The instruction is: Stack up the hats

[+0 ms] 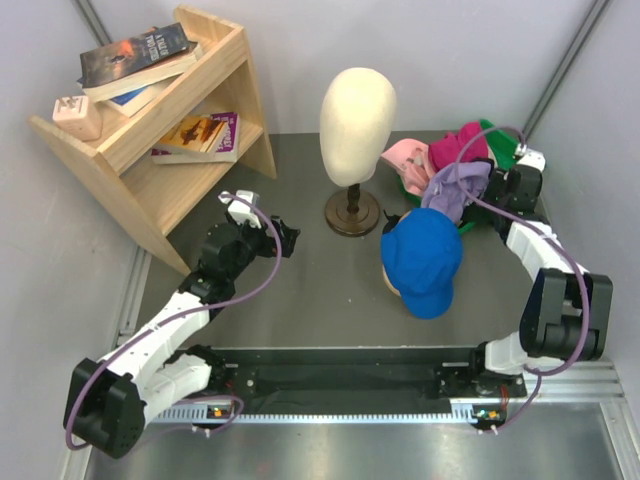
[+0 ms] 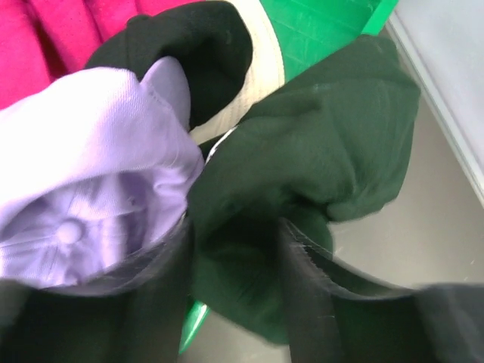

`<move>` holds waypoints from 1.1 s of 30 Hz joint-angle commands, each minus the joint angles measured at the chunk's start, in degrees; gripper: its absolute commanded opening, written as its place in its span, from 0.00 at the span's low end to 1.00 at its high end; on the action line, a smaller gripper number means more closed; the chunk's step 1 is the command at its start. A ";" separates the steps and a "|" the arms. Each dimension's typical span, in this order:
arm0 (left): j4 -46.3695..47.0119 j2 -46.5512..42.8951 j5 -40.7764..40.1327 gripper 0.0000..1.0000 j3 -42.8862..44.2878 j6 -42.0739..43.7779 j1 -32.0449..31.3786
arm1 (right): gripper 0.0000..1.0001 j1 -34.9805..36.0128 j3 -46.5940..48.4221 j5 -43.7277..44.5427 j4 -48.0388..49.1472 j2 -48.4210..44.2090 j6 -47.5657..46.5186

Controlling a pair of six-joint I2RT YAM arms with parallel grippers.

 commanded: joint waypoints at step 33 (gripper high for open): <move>1.15 -1.64 13.66 0.99 5.82 -10.69 -0.09 | 0.00 20.81 11.43 -9.15 -6.86 -35.78 -6.32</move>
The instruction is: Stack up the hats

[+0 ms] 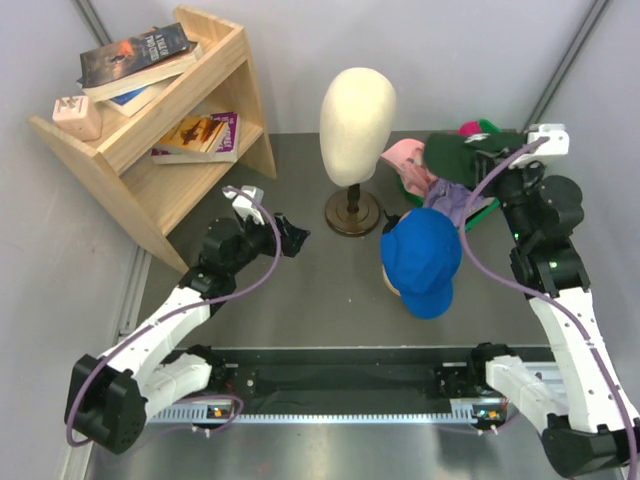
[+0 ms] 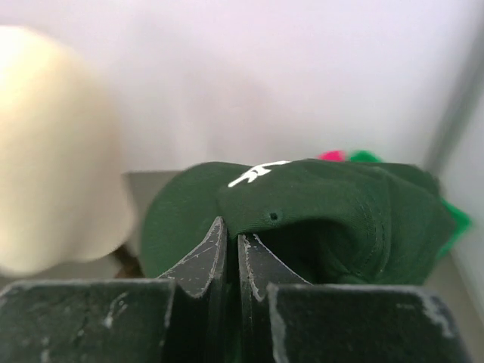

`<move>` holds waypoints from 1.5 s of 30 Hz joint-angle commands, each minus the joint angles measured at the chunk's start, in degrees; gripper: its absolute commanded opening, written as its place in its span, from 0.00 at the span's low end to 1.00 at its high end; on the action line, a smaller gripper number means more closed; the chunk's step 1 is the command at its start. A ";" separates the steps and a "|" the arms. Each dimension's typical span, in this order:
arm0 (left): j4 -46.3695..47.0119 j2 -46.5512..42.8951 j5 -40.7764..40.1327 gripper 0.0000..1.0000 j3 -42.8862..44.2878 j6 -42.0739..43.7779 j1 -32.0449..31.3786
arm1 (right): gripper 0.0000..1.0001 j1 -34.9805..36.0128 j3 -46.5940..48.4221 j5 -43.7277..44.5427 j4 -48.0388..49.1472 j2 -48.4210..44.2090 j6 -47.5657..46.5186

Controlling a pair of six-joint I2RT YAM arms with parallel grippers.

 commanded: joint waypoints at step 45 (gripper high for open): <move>43.05 24.47 8.65 0.10 22.33 -30.63 -19.69 | 0.00 25.62 -2.39 -3.30 -7.56 -13.02 -9.37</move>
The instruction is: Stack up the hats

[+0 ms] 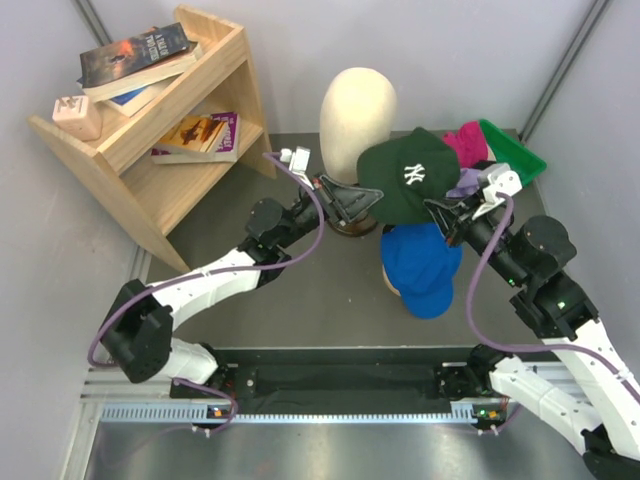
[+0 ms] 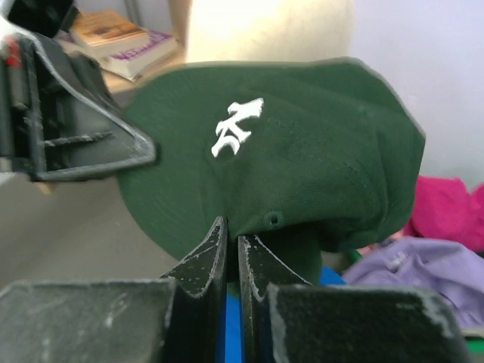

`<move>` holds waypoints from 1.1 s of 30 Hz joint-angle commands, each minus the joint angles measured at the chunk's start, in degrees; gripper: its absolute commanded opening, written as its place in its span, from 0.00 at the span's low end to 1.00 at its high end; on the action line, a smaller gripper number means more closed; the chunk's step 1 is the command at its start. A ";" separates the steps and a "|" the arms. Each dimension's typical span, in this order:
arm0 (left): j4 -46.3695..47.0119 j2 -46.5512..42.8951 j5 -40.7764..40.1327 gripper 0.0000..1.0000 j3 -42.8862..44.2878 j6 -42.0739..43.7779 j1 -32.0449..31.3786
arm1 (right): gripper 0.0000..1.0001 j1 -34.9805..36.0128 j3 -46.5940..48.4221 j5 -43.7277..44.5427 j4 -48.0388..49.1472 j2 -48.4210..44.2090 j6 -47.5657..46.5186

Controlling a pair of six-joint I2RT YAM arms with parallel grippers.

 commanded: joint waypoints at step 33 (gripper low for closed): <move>17.28 19.51 0.98 0.00 2.25 -0.19 -11.03 | 0.88 0.77 2.69 22.81 -11.31 -8.31 -4.18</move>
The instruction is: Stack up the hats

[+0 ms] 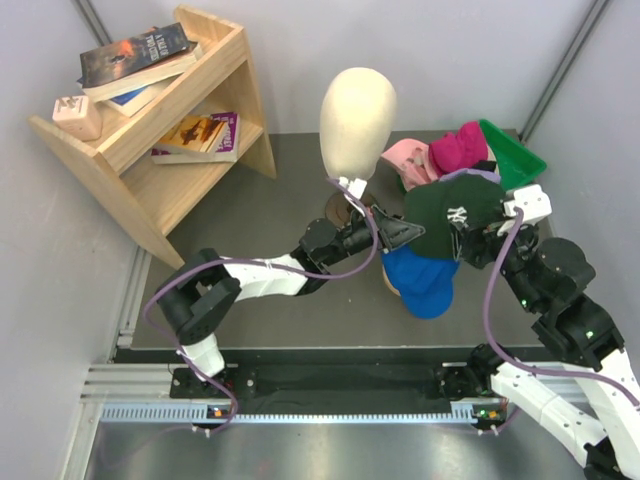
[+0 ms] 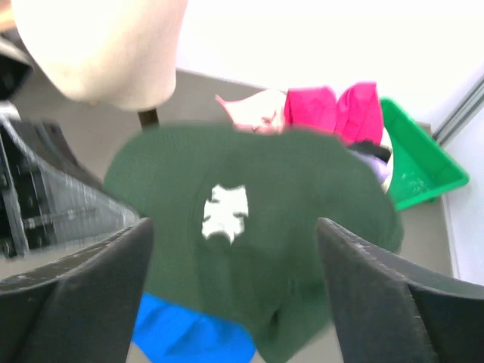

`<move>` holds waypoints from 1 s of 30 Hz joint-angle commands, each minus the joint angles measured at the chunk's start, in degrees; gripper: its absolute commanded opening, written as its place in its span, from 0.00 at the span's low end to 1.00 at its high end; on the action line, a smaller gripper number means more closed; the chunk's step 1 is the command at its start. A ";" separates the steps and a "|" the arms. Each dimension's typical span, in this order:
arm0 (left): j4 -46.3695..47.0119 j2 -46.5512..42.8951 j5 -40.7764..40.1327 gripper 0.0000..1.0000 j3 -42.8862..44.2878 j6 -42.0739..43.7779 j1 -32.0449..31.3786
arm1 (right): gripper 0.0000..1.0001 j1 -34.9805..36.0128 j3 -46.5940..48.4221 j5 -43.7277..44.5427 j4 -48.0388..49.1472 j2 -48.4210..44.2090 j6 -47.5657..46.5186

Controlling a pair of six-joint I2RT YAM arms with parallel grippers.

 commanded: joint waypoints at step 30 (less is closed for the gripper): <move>22.57 -6.07 -15.18 0.00 -20.96 -5.08 0.43 | 1.00 0.66 1.02 2.91 8.56 -1.52 0.52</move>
